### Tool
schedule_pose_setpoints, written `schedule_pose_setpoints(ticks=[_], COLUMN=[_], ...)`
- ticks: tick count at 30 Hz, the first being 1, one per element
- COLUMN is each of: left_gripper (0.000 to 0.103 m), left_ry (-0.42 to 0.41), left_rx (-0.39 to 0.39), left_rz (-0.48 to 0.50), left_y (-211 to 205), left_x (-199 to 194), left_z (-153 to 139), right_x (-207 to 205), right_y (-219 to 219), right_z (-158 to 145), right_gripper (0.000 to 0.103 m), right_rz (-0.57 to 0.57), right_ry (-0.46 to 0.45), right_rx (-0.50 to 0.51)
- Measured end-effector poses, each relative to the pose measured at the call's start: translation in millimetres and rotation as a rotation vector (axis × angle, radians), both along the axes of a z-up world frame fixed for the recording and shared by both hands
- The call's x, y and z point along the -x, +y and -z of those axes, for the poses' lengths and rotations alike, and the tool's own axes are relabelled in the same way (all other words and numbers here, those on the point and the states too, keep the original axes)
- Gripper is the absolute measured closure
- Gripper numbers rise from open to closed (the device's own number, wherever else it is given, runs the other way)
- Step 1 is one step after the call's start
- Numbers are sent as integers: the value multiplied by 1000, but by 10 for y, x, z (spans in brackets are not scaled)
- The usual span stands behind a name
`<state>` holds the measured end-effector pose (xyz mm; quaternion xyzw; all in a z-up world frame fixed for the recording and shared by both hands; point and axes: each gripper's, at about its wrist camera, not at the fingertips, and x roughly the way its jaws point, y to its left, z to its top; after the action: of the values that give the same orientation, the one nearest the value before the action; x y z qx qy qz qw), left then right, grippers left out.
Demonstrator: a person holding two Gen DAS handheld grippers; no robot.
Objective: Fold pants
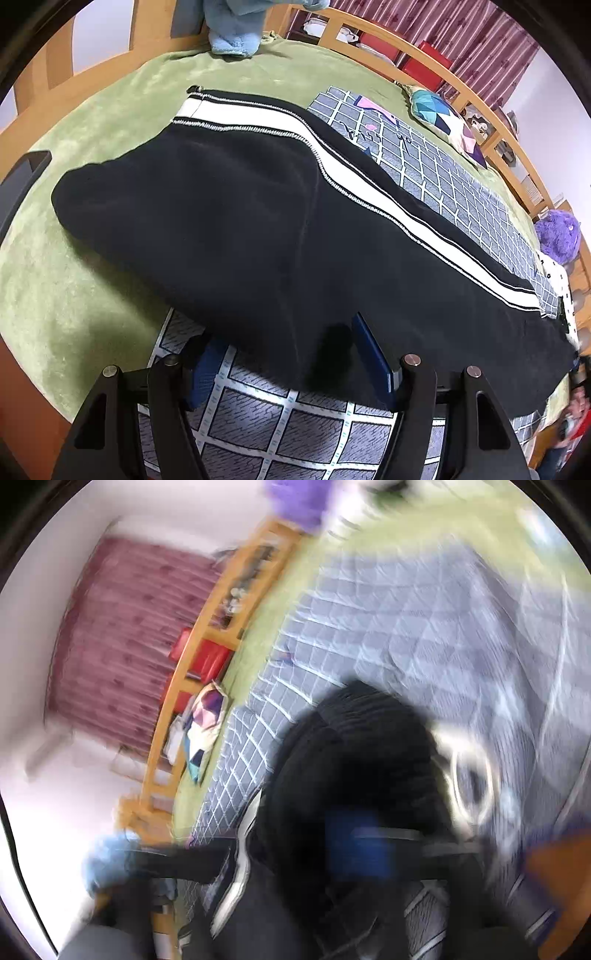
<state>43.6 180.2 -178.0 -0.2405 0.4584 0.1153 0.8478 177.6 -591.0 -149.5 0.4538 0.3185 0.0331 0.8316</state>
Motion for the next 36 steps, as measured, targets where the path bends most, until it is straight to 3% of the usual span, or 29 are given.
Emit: schedule_pose_setpoints(ticks=[3, 5, 7, 9, 10, 12, 13, 16, 20, 22, 24, 28, 29, 32, 36], left_gripper=[37, 37, 37, 37, 37, 37, 37, 37, 37, 37, 37, 37, 37, 37, 37], left_ry=[-18, -31, -36, -32, -30, -32, -35, -48, -56, -55, -60, -60, -57, -37, -34], left_rx=[-12, -8, 4, 7, 6, 16, 21, 56, 63, 53, 40, 27, 31, 46, 26], left_rz=[7, 5, 10, 16, 17, 16, 14, 13, 37, 47, 59, 62, 60, 57, 64], left_y=[-4, -2, 0, 12, 17, 57, 55, 82, 23, -8, -25, -13, -9, -21, -71], left_x=[13, 29, 46, 45, 42, 56, 54, 44, 29, 37, 62, 75, 66, 15, -21], left_z=[-36, -51, -40, -23, -22, -26, -27, -35, -48, -60, -86, -78, -67, 9, -1], right_x=[70, 200, 224, 288, 337, 465, 550, 750, 685, 535, 444, 610, 642, 733, 705], right_y=[87, 85, -6, -126, -221, -325, -359, -433, -348, -252, -160, -162, -151, 14, 345], right_z=[-797, -988, -833, -516, -246, 118, 209, 304, 269, 283, 239, 64, 34, 19, 134], right_gripper=[97, 97, 94, 77, 74, 71, 64, 59, 32, 33, 35, 41, 48, 66, 67], right_rz=[-92, -135, -160, -151, -142, -157, -156, -115, -83, -88, -49, 13, 5, -112, -245], right_ry=[-216, -301, -240, -92, 20, 128, 135, 123, 24, 27, 42, 28, 44, 101, 139], right_rx=[244, 335, 363, 379, 367, 314, 273, 191, 48, 17, 76, 287, 351, 548, 739])
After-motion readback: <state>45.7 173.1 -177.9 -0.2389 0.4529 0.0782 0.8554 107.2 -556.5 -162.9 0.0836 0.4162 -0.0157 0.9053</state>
